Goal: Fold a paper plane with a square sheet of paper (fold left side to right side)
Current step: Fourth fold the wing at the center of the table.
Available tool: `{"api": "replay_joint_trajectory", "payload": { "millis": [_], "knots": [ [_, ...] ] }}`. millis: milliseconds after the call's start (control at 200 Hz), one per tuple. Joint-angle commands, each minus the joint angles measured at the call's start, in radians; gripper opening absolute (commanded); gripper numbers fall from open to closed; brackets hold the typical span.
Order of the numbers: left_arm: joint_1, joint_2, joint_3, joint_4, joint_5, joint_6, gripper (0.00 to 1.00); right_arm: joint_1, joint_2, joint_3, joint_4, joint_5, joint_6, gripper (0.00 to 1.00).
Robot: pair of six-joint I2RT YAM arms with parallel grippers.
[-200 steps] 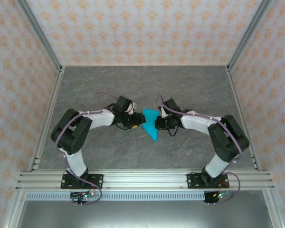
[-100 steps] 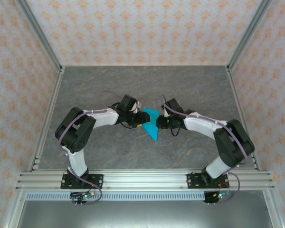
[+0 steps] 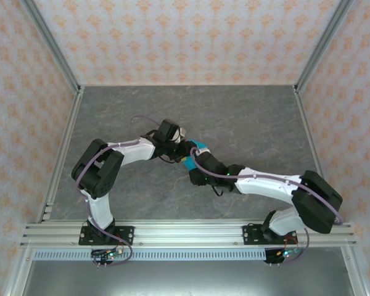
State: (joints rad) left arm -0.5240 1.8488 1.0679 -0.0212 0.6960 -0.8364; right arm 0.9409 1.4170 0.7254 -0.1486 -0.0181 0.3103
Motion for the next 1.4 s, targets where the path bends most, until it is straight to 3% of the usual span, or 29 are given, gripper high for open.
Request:
{"api": "replay_joint_trajectory", "payload": {
  "millis": [0,530,1066,1391],
  "knots": [
    [-0.004,0.002,0.039,-0.022,0.003,-0.045,0.51,0.017,0.036,0.004,0.07,0.099,-0.012,0.48],
    [-0.004,0.015,0.072,-0.064,-0.015,-0.071,0.51,0.021,0.16,0.004,0.128,0.165,-0.081,0.45],
    [-0.002,-0.005,0.096,-0.124,-0.029,-0.034,0.53,0.018,0.22,0.015,0.123,0.184,-0.088,0.23],
    [0.041,-0.102,0.064,-0.144,-0.023,0.017,0.59,-0.002,0.225,0.002,0.129,0.134,-0.084,0.13]
  ]
}}
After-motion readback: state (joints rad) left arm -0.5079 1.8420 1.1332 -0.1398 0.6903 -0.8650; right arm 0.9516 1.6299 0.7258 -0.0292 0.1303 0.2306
